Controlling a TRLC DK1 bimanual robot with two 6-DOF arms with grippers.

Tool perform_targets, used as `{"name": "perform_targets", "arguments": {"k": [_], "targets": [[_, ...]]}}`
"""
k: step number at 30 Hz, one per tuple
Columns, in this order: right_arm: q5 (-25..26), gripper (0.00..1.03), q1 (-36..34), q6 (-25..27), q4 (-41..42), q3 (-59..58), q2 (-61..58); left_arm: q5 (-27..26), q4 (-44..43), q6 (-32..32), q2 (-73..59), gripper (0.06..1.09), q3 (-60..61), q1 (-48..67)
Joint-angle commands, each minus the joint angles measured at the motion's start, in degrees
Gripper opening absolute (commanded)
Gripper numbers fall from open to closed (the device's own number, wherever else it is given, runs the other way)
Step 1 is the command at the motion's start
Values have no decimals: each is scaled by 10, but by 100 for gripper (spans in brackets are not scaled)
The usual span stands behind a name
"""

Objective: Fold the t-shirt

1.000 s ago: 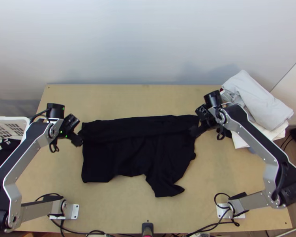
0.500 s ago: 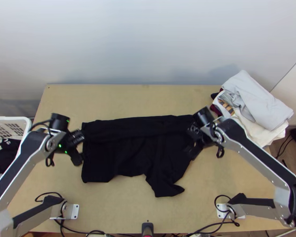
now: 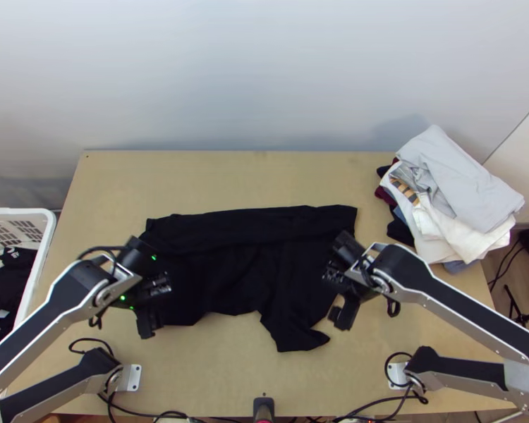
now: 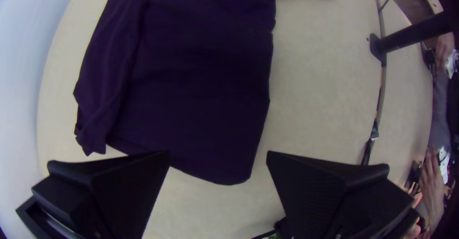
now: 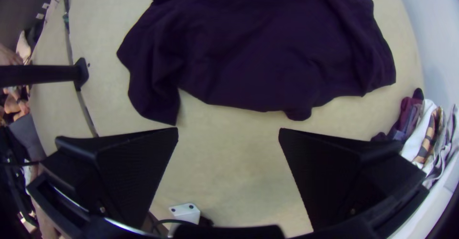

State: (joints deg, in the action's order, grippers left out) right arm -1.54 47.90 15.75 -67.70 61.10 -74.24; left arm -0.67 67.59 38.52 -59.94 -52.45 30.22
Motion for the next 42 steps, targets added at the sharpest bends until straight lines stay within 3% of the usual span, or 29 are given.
{"name": "perform_targets", "arguments": {"k": [1,5,10,21,34,42], "targets": [[-25,98,67,10,-22,8,-5,3,-33,-41,-1,100,50,70],[-46,97,102,6,-25,2,-7,4,-58,-50,-9,100,64,71],[-46,96,116,0,-5,-12,-27,51,-113,-49,-8,100,107,62],[-93,92,163,-18,-5,-34,-35,40,-112,-50,-19,98,114,71],[-93,92,169,-37,65,-65,-55,46,-139,-61,-43,97,147,99],[-93,82,168,-42,106,-90,-59,49,-138,-49,-40,94,154,80]]}}
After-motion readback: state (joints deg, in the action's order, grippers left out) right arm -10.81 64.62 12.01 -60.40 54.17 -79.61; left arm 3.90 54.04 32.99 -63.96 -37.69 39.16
